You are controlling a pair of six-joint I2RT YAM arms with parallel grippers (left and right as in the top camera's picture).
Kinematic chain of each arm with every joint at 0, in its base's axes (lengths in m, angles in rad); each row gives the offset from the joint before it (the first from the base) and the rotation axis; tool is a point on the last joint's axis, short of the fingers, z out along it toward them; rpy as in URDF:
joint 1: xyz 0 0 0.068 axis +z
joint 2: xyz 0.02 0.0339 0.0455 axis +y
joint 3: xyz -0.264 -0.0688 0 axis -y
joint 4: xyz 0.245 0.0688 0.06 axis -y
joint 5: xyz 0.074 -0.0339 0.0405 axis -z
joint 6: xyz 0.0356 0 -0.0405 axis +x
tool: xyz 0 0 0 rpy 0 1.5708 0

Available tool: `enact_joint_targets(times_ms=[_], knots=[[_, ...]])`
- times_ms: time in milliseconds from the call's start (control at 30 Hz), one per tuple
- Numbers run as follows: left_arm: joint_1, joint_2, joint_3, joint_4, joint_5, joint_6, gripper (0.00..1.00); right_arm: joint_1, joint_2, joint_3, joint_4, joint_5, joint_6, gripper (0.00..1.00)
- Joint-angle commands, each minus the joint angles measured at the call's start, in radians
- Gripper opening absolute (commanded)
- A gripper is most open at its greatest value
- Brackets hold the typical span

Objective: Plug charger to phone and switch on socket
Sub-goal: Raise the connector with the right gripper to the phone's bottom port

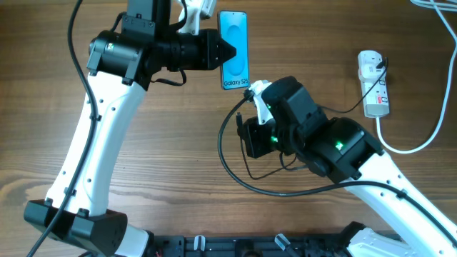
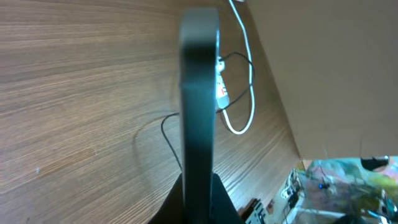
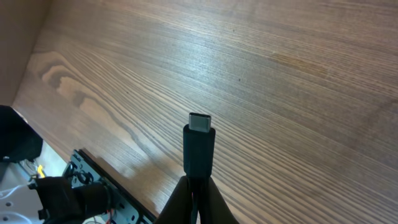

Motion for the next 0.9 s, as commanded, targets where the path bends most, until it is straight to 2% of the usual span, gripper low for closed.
enact_joint_targets(times_ms=[0,200,333,500,867], knots=[[0.005,-0.006,0.003,0.008,0.041,-0.034,0.04,0.005,-0.024,0.023,0.017,0.017,0.012,0.04],[0.005,-0.006,0.003,0.000,0.060,-0.029,0.04,0.005,-0.024,0.023,0.062,0.017,0.012,0.04],[0.005,-0.006,0.003,-0.001,0.119,0.015,0.04,0.005,-0.024,0.023,0.080,0.017,0.015,0.04],[0.005,-0.006,0.003,0.000,0.116,0.062,0.04,0.005,-0.026,0.023,0.080,0.045,0.032,0.04],[0.005,-0.005,0.003,-0.001,0.129,0.059,0.04,0.005,-0.071,0.023,0.113,0.071,0.041,0.04]])
